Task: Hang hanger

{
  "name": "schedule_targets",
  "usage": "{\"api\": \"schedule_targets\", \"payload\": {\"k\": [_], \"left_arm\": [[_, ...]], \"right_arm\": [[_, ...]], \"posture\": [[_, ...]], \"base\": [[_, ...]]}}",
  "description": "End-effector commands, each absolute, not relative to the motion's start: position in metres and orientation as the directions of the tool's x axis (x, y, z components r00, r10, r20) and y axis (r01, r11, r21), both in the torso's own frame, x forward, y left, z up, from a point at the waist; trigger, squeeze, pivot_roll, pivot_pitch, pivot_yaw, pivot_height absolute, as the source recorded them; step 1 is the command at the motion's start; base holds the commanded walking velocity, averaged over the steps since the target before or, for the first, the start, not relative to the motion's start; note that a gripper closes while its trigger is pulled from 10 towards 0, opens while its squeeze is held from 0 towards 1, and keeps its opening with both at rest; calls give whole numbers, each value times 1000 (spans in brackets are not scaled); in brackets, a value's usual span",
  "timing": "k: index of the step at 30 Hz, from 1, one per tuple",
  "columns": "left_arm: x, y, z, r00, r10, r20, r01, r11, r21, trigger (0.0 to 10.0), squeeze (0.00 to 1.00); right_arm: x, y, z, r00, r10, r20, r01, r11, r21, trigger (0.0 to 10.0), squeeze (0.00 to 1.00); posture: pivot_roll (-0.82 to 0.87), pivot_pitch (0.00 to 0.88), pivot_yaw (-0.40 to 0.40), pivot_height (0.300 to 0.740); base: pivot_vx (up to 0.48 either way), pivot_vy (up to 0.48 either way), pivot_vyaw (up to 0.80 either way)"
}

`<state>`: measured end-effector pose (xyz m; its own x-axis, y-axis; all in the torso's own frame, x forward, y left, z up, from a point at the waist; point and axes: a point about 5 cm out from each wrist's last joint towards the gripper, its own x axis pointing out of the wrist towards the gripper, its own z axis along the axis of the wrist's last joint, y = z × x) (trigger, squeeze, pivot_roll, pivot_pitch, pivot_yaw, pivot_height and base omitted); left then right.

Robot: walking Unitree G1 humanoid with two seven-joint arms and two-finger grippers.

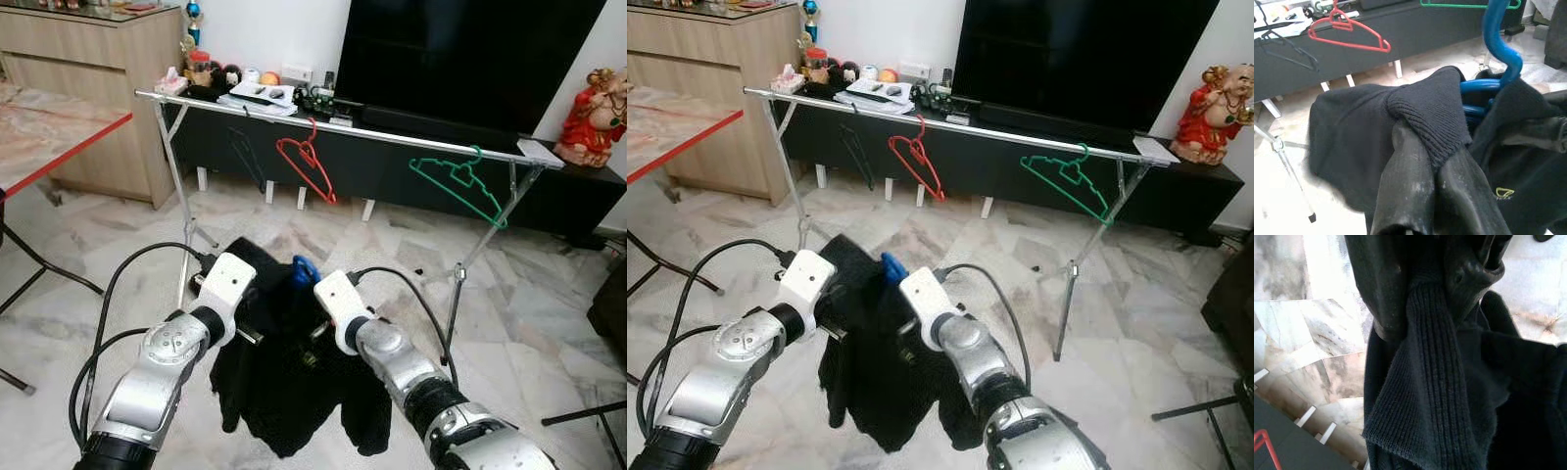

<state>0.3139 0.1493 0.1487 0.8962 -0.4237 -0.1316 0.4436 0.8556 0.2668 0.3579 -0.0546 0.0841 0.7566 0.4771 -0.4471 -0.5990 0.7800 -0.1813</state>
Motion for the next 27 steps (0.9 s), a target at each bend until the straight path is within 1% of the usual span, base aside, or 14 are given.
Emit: {"api": "schedule_targets", "payload": {"k": [1, 27], "left_arm": [[314, 144, 156, 888, -450, -96, 458, 847, 269, 7333, 0], [314, 144, 156, 888, -450, -96, 458, 847, 269, 7333, 0]], "right_arm": [[363, -56, 92, 778, 468, -419, -576, 798, -179, 0, 0], [363, -56, 92, 778, 468, -419, -576, 798, -179, 0, 0]], "posture": [[165, 0, -157, 740], [165, 0, -157, 740]], "base": [[0, 0, 0], [0, 0, 0]]}}
